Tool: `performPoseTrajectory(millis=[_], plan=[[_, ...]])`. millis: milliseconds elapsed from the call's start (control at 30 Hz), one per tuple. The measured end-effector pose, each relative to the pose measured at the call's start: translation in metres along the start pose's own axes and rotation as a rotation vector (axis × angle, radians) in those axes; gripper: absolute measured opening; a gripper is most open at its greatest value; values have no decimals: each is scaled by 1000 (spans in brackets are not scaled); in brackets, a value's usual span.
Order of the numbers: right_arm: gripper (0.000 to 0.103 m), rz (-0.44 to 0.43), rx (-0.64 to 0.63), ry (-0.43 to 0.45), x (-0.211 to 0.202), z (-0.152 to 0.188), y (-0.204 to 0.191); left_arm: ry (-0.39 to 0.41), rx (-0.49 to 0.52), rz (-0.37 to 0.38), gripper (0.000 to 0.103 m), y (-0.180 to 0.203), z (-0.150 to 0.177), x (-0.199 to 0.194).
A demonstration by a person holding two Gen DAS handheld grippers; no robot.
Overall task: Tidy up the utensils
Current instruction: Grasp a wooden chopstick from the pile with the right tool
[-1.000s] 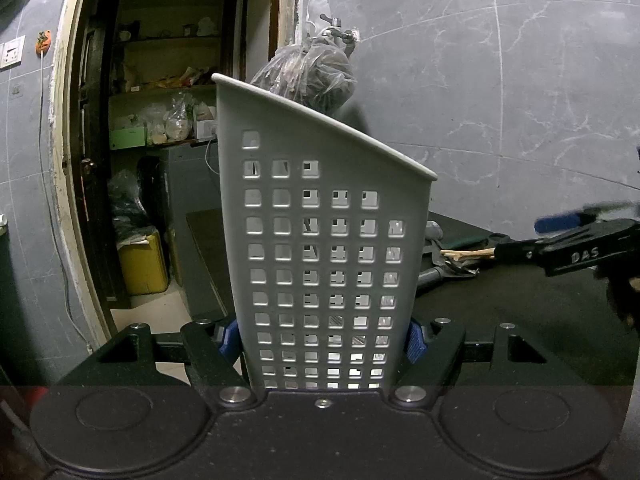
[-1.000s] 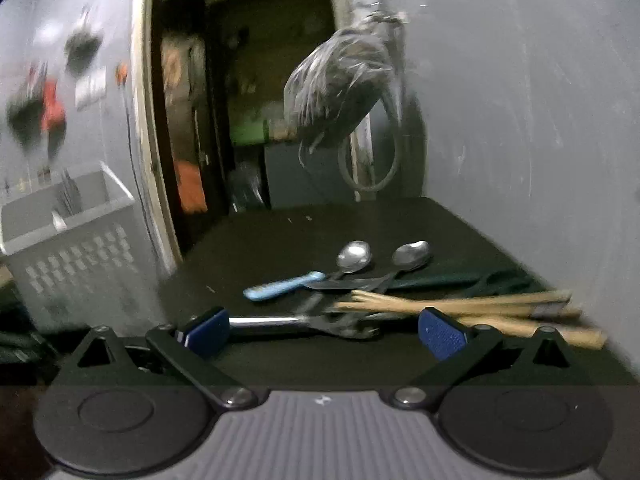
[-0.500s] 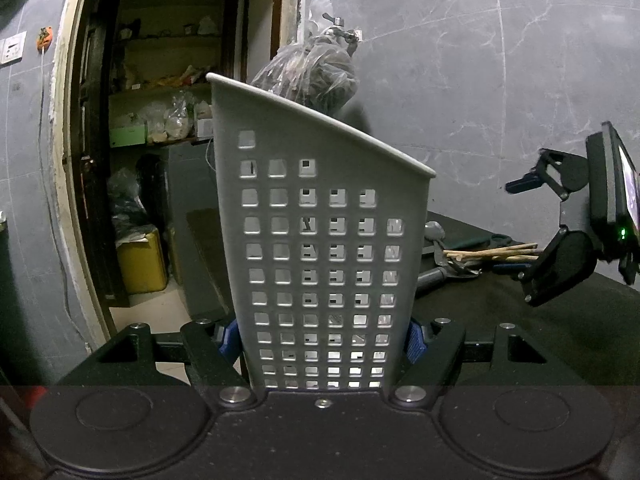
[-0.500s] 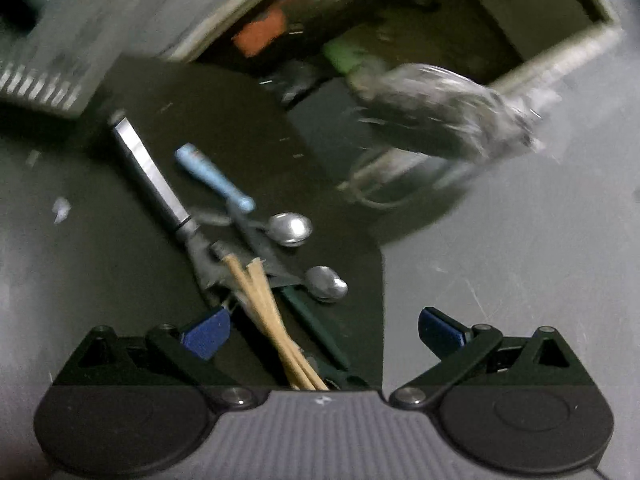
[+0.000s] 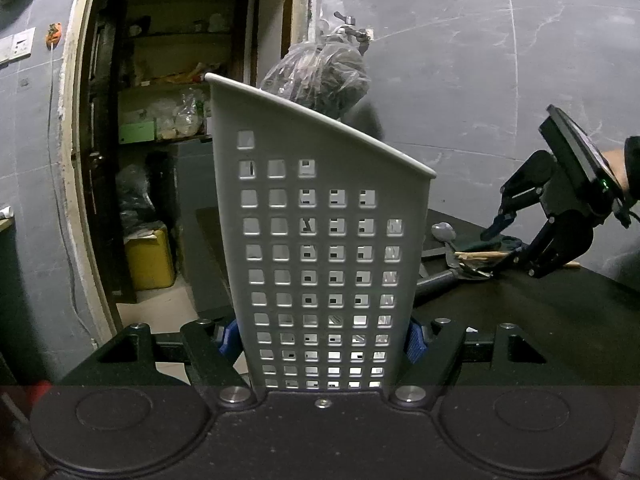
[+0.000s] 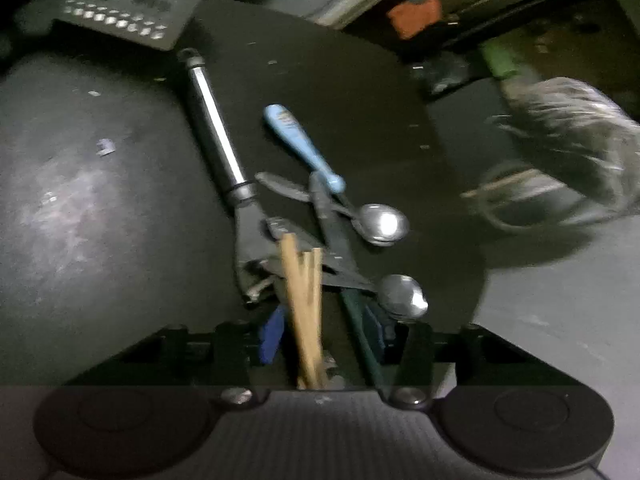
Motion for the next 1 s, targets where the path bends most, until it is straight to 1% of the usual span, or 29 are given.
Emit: performPoseTrajectory(millis=[33,67,133,233,333,433,500,567,767,1000], plan=[[43,-29,-3,-6,3,0,-1,-1,1,-2,75,1,0,0],[38,-55,-3,-11,5,-1,-1,-1,1,-4,75,1,0,0],[34,-88,5,-14,8,-2,1,0,-1,-3,75,0,1,-2],[24,-135,25,-22,12,-2,3,1,-2,-2,75,0,1,-3],[22,-150,41,-19,15,-2,7,1,-2,-3,75,1,1,-3],[19,-147,45,-13,14,-2,5,1,-3,-3,75,-1,1,-4],[12,-144,50,-1,12,-2,5,1,-5,-5,75,-1,1,-5],[9,-140,67,13,7,-3,6,2,-7,-7,75,-2,1,-6],[8,-132,94,34,0,-2,5,1,-10,-10,75,-3,0,-7],[7,-82,142,68,-10,1,11,2,-9,-11,75,-4,0,-6]])
Point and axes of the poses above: each gripper's, at about its wrist camera, not at the fingertips, and x roughly the way its jaws point, y to its right, z to its underside, the point moved 10 cm from there along x, roughly the way its jaws point, and after that the axes turned 5 degrees about -z, right-handed, at the moved point
